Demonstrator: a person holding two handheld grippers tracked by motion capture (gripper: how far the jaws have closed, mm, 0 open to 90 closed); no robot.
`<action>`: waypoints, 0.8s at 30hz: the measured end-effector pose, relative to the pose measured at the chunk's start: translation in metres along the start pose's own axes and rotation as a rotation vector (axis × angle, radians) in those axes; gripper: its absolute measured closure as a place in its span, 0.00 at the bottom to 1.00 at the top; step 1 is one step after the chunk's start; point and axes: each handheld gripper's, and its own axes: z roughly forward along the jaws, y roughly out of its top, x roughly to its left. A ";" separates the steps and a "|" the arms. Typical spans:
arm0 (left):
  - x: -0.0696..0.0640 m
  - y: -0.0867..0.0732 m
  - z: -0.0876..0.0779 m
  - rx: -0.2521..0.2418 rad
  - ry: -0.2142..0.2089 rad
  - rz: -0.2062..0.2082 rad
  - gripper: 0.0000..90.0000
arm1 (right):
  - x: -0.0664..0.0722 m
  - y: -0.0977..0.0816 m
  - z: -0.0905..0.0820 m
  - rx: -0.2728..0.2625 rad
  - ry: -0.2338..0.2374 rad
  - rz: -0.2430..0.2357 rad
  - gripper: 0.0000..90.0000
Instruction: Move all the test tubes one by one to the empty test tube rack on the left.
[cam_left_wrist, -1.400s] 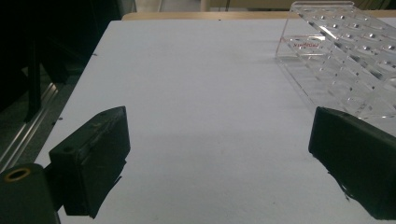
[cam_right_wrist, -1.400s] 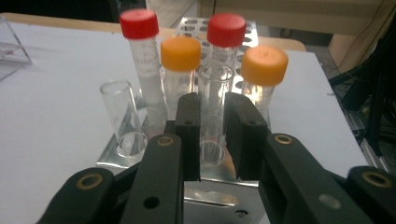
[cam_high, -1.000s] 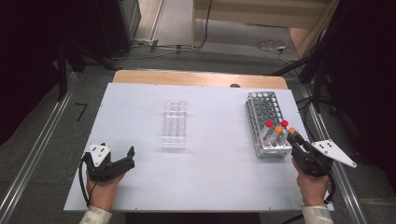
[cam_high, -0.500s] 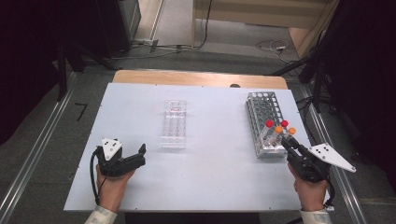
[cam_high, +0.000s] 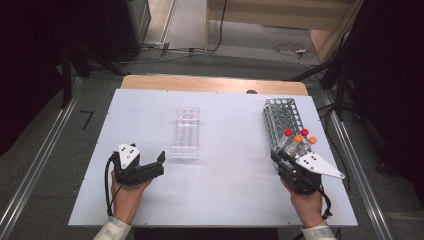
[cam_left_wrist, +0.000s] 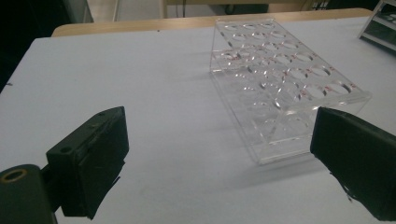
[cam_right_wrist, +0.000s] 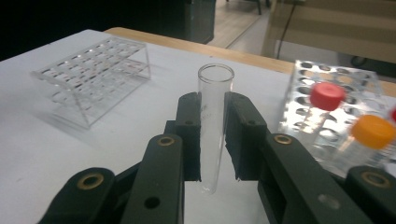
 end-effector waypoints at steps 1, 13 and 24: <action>-0.002 0.001 0.001 0.001 -0.002 0.000 0.06 | 0.006 0.000 0.008 0.010 0.019 -0.003 0.82; -0.023 0.013 0.013 -0.011 -0.063 0.002 0.08 | 0.031 0.000 0.048 0.036 0.092 -0.015 0.82; -0.057 0.029 0.030 -0.004 -0.137 0.065 0.14 | 0.058 0.000 0.076 0.060 0.127 -0.045 0.82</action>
